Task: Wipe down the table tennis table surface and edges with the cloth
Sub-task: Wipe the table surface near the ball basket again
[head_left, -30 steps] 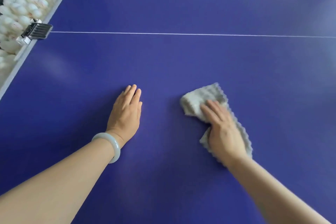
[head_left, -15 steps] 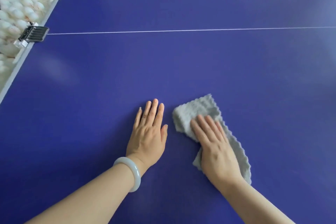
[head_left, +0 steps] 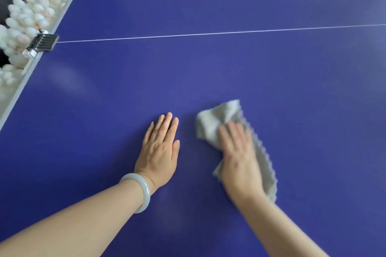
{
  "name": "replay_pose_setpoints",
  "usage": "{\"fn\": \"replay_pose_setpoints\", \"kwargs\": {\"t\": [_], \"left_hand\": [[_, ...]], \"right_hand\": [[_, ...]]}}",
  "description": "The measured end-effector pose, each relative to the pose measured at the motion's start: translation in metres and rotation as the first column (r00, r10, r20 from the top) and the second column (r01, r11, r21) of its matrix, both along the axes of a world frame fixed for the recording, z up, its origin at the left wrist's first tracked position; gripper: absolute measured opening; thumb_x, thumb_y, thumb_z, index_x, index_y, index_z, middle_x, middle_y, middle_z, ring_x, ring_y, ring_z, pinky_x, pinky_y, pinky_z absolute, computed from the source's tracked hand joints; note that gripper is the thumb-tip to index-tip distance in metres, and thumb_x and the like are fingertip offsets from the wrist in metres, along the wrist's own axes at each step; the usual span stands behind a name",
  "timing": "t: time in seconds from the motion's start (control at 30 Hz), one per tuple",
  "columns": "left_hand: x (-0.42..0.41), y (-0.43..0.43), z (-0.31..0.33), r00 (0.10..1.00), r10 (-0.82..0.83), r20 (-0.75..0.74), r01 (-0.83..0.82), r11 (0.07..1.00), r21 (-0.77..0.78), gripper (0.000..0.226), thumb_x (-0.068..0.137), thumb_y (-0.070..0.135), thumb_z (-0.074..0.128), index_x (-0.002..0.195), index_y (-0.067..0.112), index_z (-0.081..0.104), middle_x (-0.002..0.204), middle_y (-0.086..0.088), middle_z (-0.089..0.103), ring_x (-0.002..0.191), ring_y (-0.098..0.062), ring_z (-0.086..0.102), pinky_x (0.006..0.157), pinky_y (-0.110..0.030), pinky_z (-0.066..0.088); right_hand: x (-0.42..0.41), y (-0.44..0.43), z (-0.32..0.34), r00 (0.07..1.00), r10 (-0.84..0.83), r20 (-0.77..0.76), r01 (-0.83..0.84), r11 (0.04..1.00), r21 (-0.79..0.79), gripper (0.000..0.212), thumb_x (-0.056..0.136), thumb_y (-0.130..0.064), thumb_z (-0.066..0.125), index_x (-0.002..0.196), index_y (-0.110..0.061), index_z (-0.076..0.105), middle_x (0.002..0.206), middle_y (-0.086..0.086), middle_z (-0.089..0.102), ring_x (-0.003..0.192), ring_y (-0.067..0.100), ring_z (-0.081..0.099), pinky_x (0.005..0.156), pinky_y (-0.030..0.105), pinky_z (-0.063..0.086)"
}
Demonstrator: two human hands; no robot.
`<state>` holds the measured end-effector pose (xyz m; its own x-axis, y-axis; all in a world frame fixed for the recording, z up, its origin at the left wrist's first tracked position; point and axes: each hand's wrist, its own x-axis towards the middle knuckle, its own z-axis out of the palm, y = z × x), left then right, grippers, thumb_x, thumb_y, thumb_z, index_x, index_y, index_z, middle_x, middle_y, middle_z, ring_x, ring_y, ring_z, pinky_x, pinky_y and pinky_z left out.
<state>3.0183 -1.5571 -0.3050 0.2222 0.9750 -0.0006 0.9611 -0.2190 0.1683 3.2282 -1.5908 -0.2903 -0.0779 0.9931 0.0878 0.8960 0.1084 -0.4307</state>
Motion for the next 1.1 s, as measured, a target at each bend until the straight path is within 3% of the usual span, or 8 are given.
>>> {"fn": "replay_pose_setpoints", "kwargs": {"t": [0.1,0.27,0.37,0.5,0.6,0.73,0.93,1.1], "left_hand": [[0.000,0.001,0.001,1.000,-0.002,0.021,0.002,1.000,0.001,0.060,0.099,0.030,0.015,0.155,0.009,0.025,0.163,-0.006,0.015,0.152,-0.022,0.013,0.123,-0.042,0.012],[-0.002,0.001,-0.002,1.000,0.008,0.021,-0.008,1.000,0.004,0.054,0.104,0.026,0.024,0.156,0.012,0.022,0.164,-0.005,0.013,0.152,-0.020,0.010,0.124,-0.040,0.008],[-0.002,0.001,-0.003,0.999,0.003,0.035,-0.004,1.000,0.013,0.055,0.103,0.026,0.026,0.156,0.013,0.020,0.165,-0.004,0.012,0.152,-0.020,0.008,0.124,-0.039,0.006],[-0.005,0.003,-0.006,0.997,-0.003,0.077,0.001,1.000,0.027,0.053,0.104,0.023,0.029,0.156,0.012,0.021,0.164,-0.005,0.013,0.152,-0.020,0.007,0.124,-0.037,0.002],[-0.008,0.003,-0.003,0.983,-0.022,0.181,0.021,1.000,0.010,0.050,0.104,0.015,0.034,0.153,0.009,0.028,0.163,-0.006,0.017,0.152,-0.019,0.009,0.124,-0.035,0.002],[-0.015,-0.008,0.010,0.921,0.035,0.387,-0.018,0.999,-0.049,0.044,0.101,0.003,0.042,0.145,0.005,0.043,0.158,-0.006,0.031,0.149,-0.020,0.021,0.122,-0.026,0.009],[-0.077,-0.111,0.007,0.985,0.154,0.078,-0.154,0.988,-0.013,0.053,0.105,0.027,0.033,0.154,0.006,0.028,0.163,-0.009,0.018,0.151,-0.025,0.016,0.123,-0.041,0.014],[-0.092,-0.125,-0.002,0.985,0.159,0.069,-0.161,0.987,0.022,0.053,0.104,0.026,0.022,0.155,0.010,0.023,0.163,-0.004,0.015,0.152,-0.020,0.012,0.124,-0.039,0.009]], "right_hand": [[0.017,-0.018,-0.004,0.924,0.380,0.037,-0.379,0.925,-0.032,0.066,0.079,-0.022,0.052,0.144,-0.008,0.049,0.156,0.010,0.036,0.146,0.029,0.032,0.120,0.043,0.018],[0.126,0.027,0.003,0.971,-0.239,0.011,0.240,0.969,-0.055,0.058,0.087,0.003,0.034,0.141,-0.005,0.052,0.155,0.014,0.038,0.146,0.032,0.031,0.123,0.042,0.018],[0.090,0.025,0.004,0.889,-0.456,0.048,0.459,0.882,-0.105,0.069,0.085,0.000,0.058,0.150,-0.003,0.035,0.161,0.015,0.025,0.151,0.032,0.015,0.124,0.042,0.006],[-0.011,-0.039,-0.006,0.999,-0.046,-0.015,0.045,0.998,-0.044,0.068,0.079,-0.016,0.032,0.145,0.000,0.045,0.155,0.017,0.035,0.148,0.036,0.025,0.123,0.048,0.012],[-0.019,-0.062,-0.012,0.971,0.238,-0.027,-0.239,0.971,-0.031,0.062,0.085,-0.010,0.048,0.147,-0.012,0.046,0.157,0.005,0.034,0.149,0.022,0.026,0.122,0.038,0.014],[-0.018,-0.054,-0.006,0.986,0.165,-0.037,-0.166,0.985,-0.049,0.062,0.086,-0.001,0.032,0.145,-0.012,0.049,0.156,0.003,0.036,0.148,0.019,0.028,0.123,0.033,0.012],[-0.020,-0.055,-0.007,1.000,0.010,-0.015,-0.011,0.998,-0.059,0.067,0.087,0.002,0.030,0.149,-0.021,0.041,0.161,-0.004,0.025,0.151,0.014,0.016,0.122,0.022,0.001],[-0.100,-0.065,-0.003,0.968,-0.249,0.029,0.250,0.964,-0.088,0.083,0.080,-0.036,0.051,0.156,-0.016,0.023,0.165,0.005,0.010,0.153,0.023,-0.001,0.123,0.034,-0.009]]}}
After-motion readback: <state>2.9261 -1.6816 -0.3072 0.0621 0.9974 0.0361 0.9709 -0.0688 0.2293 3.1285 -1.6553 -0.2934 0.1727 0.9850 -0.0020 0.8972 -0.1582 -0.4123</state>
